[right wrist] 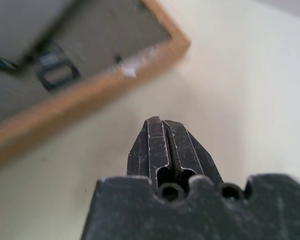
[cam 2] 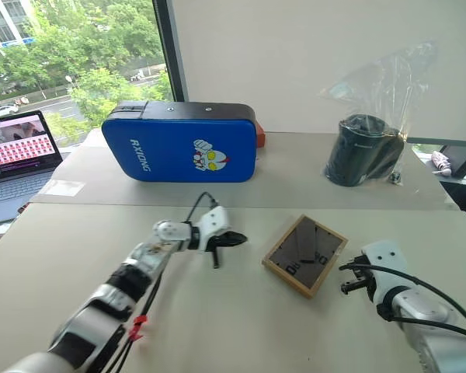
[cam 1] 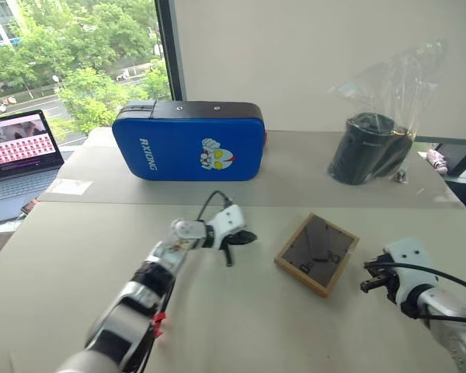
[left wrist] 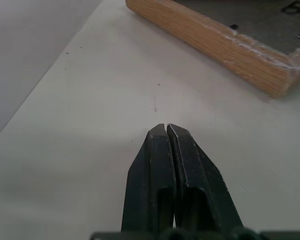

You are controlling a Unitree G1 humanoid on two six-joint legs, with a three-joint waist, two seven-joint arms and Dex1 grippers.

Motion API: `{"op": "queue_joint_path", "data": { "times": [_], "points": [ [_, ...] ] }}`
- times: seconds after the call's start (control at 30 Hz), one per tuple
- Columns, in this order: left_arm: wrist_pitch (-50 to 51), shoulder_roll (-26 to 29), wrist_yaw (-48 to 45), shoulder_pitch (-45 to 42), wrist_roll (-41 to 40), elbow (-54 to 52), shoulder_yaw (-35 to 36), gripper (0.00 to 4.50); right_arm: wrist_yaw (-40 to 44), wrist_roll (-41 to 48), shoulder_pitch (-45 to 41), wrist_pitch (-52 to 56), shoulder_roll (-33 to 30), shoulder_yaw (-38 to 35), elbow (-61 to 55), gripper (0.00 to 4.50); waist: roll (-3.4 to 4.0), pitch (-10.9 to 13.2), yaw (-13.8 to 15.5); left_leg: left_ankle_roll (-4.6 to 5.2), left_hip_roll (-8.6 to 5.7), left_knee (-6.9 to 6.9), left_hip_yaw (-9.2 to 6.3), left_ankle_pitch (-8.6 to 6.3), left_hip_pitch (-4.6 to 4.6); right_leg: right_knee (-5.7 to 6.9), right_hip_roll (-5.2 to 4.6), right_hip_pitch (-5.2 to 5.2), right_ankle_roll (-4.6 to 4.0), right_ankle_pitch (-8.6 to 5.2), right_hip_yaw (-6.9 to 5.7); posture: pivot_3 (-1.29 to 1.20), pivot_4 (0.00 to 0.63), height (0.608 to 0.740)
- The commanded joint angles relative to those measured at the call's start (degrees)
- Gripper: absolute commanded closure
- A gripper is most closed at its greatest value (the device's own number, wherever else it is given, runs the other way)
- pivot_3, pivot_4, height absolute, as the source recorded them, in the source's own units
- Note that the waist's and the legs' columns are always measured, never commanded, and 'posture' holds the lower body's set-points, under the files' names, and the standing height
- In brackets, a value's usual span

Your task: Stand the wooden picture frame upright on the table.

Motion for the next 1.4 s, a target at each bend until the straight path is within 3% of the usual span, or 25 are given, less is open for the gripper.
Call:
{"op": "queue_joint_path", "data": {
  "times": [0.03,0.2,0.33,0.43,0.63,0.77,0.87,1.07,1.4],
  "points": [
    [-5.23,-4.10,1.67,-3.40,3.21,6.92,-0.99,4.40,-1.74,-1.00,-3.97,3.07,1.67,4.27,-1.80,4.49,0.00,0.00,-0.32,0.00,0.00,0.01,0.00,0.00,-0.01,0.00,0.00,-0.01,0.00,0.00,0.00,0.00,0.150,0.740],
    [-8.90,-7.94,2.82,-5.35,7.49,12.07,-2.60,4.40,-2.26,-2.32,-10.87,5.32,4.28,10.70,-0.71,4.49,0.01,0.00,-1.35,0.00,0.01,0.00,-0.02,0.01,0.10,0.08,0.01,0.04,0.01,0.00,0.02,0.00,0.150,0.740],
    [-9.26,-4.30,-0.34,-2.03,7.88,7.07,-1.99,4.40,-0.99,-2.84,-15.91,6.33,4.92,15.08,-1.07,4.49,0.04,-0.02,-1.43,-0.01,0.00,0.01,-0.06,0.05,0.13,0.12,0.01,0.05,0.04,0.00,0.02,0.00,0.150,0.740],
    [-6.96,1.55,-2.85,3.29,7.82,-1.40,-1.40,4.40,0.52,-2.33,-18.86,6.79,5.63,19.64,-2.71,4.49,0.10,-0.05,-2.21,-0.01,0.01,-0.02,-0.08,0.04,0.12,0.15,0.01,0.00,0.03,-0.01,0.02,0.00,0.150,0.740],
    [9.06,20.15,-7.15,25.09,5.05,-33.85,4.21,4.40,2.88,-1.43,-23.49,7.55,9.70,28.22,-4.52,4.49,0.19,-0.11,-4.75,0.04,0.23,-0.22,-0.18,0.02,0.40,0.56,0.29,-0.07,-0.23,-0.17,0.07,0.00,0.150,0.740],
    [21.75,30.50,-5.81,42.03,2.18,-53.85,11.10,4.40,5.79,0.18,-23.76,7.86,10.93,31.17,-4.72,4.49,0.23,-0.15,-4.68,0.06,0.40,-0.40,-0.21,0.01,0.74,1.07,0.44,-0.03,-0.40,-0.45,0.09,0.00,0.150,0.740],
    [30.47,34.92,-4.45,49.82,-0.42,-62.98,15.65,4.40,7.20,0.44,-23.73,8.18,10.42,32.15,-4.10,4.49,0.21,-0.16,-4.36,0.06,0.42,-0.69,-0.20,0.01,1.11,1.12,0.44,0.15,-0.07,-0.77,0.08,0.00,0.150,0.740],
    [36.73,38.90,-1.12,56.09,-2.59,-68.20,20.89,4.40,9.18,0.10,-23.71,7.14,9.19,33.22,-1.97,4.49,0.24,-0.17,-4.48,0.06,0.44,-0.83,-0.20,0.01,1.30,1.18,0.47,0.18,-0.15,-0.85,0.08,0.00,0.150,0.740],
    [34.45,37.18,1.49,50.45,-2.16,-65.94,15.50,4.40,12.22,1.44,-24.39,6.99,10.05,34.95,-1.78,4.49,0.26,-0.18,-3.11,0.05,0.44,-0.83,-0.19,0.01,1.28,1.13,0.47,0.18,-0.17,-0.85,0.07,0.00,0.150,0.740]
  ]
}}
